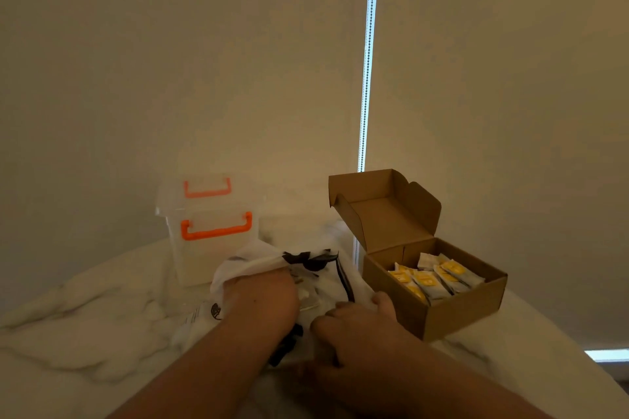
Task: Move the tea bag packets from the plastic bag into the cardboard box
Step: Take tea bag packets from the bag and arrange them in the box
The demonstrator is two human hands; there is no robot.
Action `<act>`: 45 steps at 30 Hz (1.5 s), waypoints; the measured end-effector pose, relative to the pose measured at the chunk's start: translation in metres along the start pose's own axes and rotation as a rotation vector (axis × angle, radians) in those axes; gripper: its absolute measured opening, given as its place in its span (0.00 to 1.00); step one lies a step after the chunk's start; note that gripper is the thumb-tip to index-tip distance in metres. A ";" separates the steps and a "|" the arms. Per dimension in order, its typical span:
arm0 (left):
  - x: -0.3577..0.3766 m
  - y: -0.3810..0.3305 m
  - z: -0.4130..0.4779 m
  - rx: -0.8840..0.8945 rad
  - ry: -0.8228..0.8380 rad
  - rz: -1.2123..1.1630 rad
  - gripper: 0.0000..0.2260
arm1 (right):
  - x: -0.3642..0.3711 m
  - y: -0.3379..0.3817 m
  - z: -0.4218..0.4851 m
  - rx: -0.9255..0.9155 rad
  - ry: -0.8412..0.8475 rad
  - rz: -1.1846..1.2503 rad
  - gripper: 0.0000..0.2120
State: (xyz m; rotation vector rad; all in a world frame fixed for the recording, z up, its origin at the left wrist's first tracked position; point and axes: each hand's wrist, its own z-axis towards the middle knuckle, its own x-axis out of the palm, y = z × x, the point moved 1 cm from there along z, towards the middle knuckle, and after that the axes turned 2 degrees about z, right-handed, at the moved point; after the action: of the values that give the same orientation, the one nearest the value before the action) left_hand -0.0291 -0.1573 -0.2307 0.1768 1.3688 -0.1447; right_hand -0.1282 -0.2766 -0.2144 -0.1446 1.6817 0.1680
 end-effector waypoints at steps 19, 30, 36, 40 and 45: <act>-0.002 0.008 0.030 -0.043 0.156 0.017 0.08 | -0.002 0.011 -0.009 0.022 -0.075 0.036 0.23; -0.029 0.000 -0.019 0.155 -0.124 -0.146 0.13 | -0.004 -0.009 -0.012 0.212 -0.429 0.422 0.20; -0.036 -0.002 -0.044 0.367 -0.336 -0.356 0.11 | 0.001 -0.025 -0.009 0.105 -0.485 0.767 0.21; -0.025 -0.002 -0.041 0.443 -0.344 -0.396 0.12 | 0.003 -0.029 -0.012 0.113 -0.466 0.995 0.15; -0.021 -0.003 -0.044 0.444 -0.417 -0.434 0.13 | 0.000 -0.029 -0.013 0.154 -0.514 1.076 0.09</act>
State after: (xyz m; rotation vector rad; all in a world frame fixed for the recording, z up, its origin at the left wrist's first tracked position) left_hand -0.0755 -0.1510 -0.2185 0.2037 0.9255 -0.8081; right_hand -0.1357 -0.3075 -0.2132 0.8708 1.0970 0.7988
